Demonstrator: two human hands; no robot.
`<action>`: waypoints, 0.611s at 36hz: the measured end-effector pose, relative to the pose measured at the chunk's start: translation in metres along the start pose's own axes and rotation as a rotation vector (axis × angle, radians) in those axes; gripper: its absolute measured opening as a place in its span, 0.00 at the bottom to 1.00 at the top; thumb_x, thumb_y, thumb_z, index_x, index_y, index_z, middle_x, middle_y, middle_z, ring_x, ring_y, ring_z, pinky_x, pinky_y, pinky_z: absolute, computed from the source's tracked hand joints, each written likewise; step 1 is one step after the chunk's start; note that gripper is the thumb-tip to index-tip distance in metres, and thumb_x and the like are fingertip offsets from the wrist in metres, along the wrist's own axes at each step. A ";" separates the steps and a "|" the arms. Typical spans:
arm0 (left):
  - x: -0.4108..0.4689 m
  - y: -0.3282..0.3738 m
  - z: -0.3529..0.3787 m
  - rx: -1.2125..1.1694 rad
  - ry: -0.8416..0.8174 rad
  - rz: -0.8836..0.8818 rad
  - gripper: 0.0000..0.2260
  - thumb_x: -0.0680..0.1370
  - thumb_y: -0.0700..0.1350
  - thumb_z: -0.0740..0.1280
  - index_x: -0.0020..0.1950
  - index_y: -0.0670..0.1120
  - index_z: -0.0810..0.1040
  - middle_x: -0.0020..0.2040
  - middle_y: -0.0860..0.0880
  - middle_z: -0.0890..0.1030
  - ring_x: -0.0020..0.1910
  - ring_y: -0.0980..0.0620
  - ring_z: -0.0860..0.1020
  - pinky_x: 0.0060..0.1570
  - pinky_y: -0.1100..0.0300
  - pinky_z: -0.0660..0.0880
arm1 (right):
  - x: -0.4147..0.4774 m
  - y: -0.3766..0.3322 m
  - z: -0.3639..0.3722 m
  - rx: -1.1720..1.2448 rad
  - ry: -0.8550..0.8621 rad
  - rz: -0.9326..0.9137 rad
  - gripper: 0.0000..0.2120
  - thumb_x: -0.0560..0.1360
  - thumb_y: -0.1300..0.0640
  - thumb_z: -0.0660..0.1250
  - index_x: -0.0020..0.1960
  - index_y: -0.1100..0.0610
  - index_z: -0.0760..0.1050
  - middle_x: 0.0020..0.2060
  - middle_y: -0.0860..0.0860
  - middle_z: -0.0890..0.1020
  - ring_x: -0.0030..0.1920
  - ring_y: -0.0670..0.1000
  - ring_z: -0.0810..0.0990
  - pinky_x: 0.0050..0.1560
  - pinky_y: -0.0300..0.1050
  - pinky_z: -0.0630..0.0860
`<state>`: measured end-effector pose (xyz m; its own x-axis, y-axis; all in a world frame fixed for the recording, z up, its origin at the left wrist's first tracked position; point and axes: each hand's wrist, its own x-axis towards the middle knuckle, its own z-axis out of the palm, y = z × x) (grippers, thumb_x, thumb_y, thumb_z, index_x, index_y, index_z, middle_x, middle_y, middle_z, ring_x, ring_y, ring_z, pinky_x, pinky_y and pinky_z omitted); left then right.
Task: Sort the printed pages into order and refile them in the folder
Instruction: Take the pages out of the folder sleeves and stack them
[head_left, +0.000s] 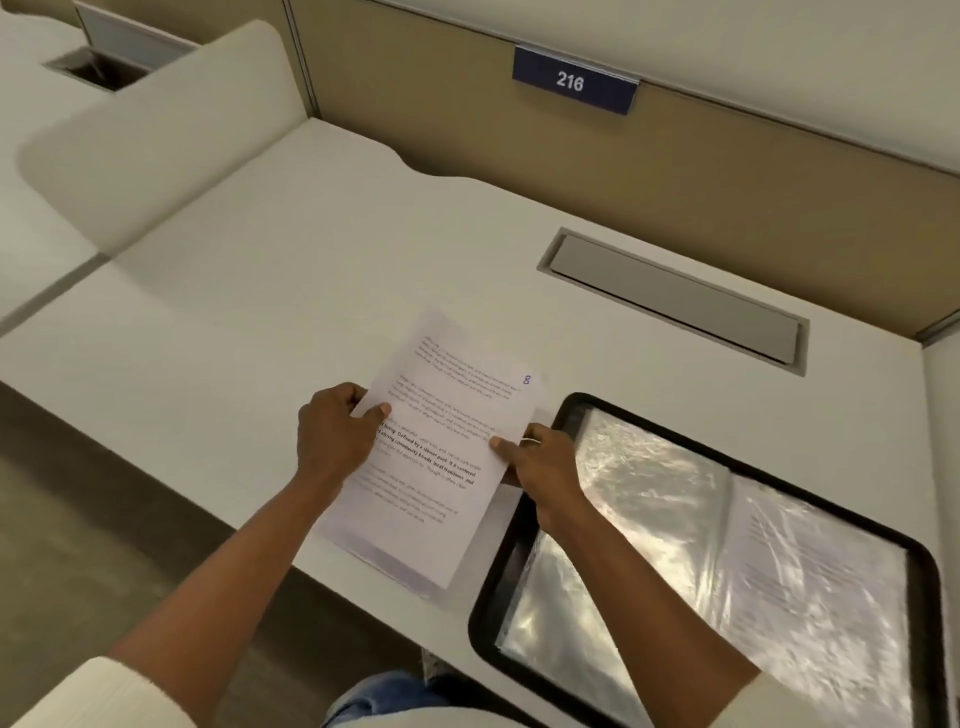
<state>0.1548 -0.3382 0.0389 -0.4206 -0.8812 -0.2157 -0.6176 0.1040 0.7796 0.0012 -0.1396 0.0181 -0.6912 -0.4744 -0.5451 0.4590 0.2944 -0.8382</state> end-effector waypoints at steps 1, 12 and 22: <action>0.005 -0.004 0.000 0.074 0.015 0.019 0.07 0.77 0.49 0.78 0.47 0.48 0.84 0.43 0.51 0.86 0.42 0.46 0.85 0.47 0.46 0.83 | 0.000 0.003 0.005 -0.013 0.014 0.001 0.10 0.76 0.65 0.77 0.56 0.60 0.83 0.50 0.54 0.88 0.48 0.52 0.89 0.46 0.49 0.86; 0.020 -0.021 0.011 0.527 0.040 0.115 0.06 0.79 0.49 0.73 0.46 0.48 0.82 0.43 0.46 0.83 0.46 0.42 0.78 0.52 0.49 0.76 | 0.019 0.037 0.031 -0.296 0.191 -0.033 0.11 0.71 0.58 0.82 0.45 0.56 0.80 0.38 0.50 0.87 0.35 0.51 0.87 0.40 0.57 0.86; 0.025 -0.032 0.020 0.709 0.032 0.189 0.12 0.77 0.49 0.76 0.56 0.45 0.81 0.52 0.46 0.83 0.53 0.42 0.78 0.58 0.48 0.72 | 0.030 0.065 0.034 -0.479 0.277 -0.100 0.31 0.67 0.54 0.85 0.56 0.46 0.66 0.46 0.51 0.85 0.40 0.55 0.87 0.40 0.55 0.86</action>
<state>0.1508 -0.3542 -0.0034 -0.5500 -0.8303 -0.0896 -0.8222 0.5196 0.2323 0.0291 -0.1631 -0.0522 -0.8690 -0.3024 -0.3915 0.1235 0.6338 -0.7636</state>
